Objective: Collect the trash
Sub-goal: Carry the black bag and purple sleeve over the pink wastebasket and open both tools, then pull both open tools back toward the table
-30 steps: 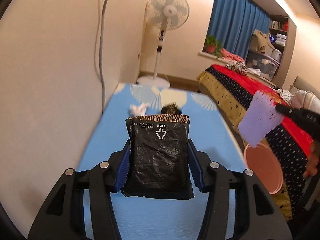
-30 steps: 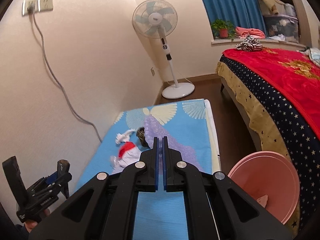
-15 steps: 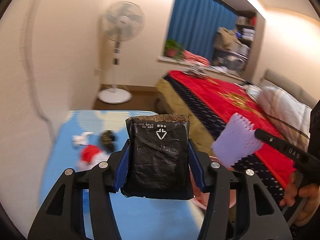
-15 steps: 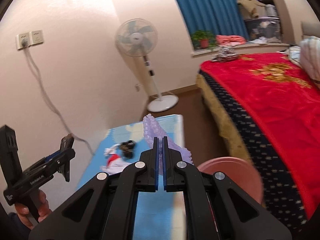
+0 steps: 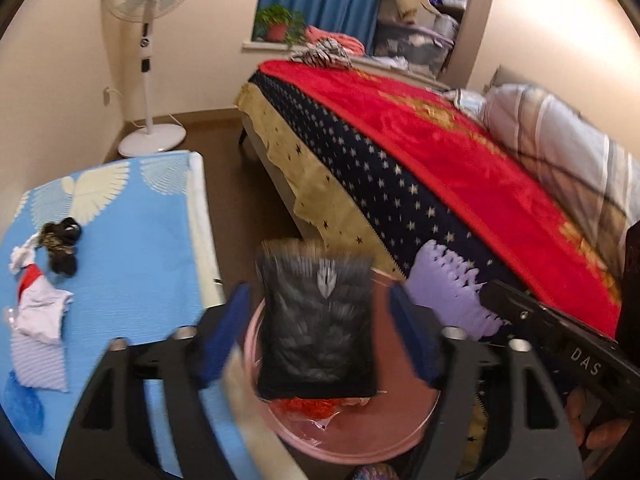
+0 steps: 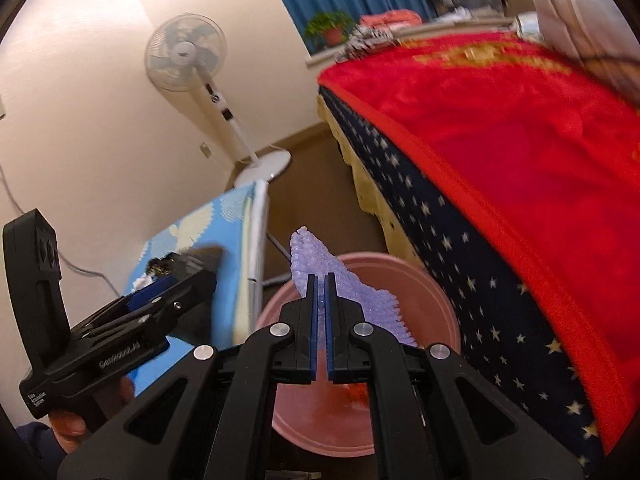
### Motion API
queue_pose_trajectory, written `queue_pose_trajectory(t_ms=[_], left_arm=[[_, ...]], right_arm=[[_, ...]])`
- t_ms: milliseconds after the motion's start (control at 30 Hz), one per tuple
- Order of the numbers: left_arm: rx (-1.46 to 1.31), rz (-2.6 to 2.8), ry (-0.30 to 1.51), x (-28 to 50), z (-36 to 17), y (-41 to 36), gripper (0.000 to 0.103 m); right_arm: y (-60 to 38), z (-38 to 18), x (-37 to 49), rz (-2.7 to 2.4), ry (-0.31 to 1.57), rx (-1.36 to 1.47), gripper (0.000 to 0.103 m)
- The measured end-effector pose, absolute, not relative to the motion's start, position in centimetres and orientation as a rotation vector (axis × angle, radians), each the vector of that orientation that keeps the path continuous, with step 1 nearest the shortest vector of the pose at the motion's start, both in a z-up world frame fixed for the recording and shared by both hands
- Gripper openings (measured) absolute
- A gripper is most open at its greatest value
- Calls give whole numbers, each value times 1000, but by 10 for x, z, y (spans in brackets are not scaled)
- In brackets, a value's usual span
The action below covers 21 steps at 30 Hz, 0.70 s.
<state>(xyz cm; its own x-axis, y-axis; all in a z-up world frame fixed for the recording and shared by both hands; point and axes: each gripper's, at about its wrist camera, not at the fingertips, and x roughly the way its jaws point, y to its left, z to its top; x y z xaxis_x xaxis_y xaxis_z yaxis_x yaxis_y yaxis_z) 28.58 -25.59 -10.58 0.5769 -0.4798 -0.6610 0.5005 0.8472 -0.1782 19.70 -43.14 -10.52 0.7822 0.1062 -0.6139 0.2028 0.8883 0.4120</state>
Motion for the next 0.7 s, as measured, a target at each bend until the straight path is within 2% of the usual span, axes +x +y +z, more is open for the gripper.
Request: queue_pose_trajectory(t_ms=[33,133,200,233,267,400,467,567,600,700], left_arm=[[45,-570,768,288,-110,-262,90],[101,-559,776,291,-120,-270,92],[133,-539,794,293,-124,-270,92],[141,-525,796,293,-125,-269,92],[141,-515,793,292,-124,-266,92],[109,-459,761,284,-103,-244,92],[96,-439,704,272,-79,-228,92],[98,-404,589,242,-29,-198,92],[95,-392,546,228,-10,-186,95],[92,-341,452,186,39,-152,95]], right_arm=[[-434,-114,200,-51,695,493,7],[-436,-132,206,-57,745,491,13],[-434,-139,207,-76,764,469,40],[-433,-141,205,-90,757,465,61],[-433,-140,203,-102,747,461,66],[-419,-119,196,-99,711,379,73],[-408,-93,187,-84,666,336,81],[-390,-38,166,-66,550,287,92],[-383,-19,157,-60,506,270,94],[-355,38,118,-42,372,218,98]])
